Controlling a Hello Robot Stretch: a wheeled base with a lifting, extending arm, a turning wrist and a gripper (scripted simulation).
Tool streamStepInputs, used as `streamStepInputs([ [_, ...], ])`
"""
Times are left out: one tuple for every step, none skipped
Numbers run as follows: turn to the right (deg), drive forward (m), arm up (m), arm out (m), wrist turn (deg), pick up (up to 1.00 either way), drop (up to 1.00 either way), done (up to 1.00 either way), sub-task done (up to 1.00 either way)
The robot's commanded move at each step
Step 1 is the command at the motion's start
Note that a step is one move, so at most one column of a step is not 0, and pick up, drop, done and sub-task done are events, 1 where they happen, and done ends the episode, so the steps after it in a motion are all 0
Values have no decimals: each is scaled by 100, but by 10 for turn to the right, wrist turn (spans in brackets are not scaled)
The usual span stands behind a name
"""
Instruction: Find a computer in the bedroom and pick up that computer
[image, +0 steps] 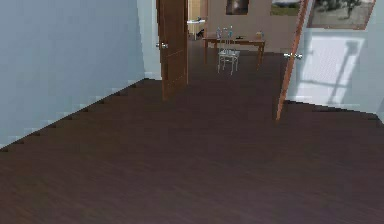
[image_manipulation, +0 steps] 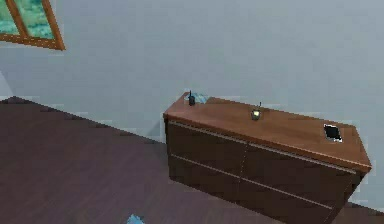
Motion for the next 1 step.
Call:
streamStepInputs([
  [0, 30, 0, 0, 0, 0, 0, 0, 0],
])
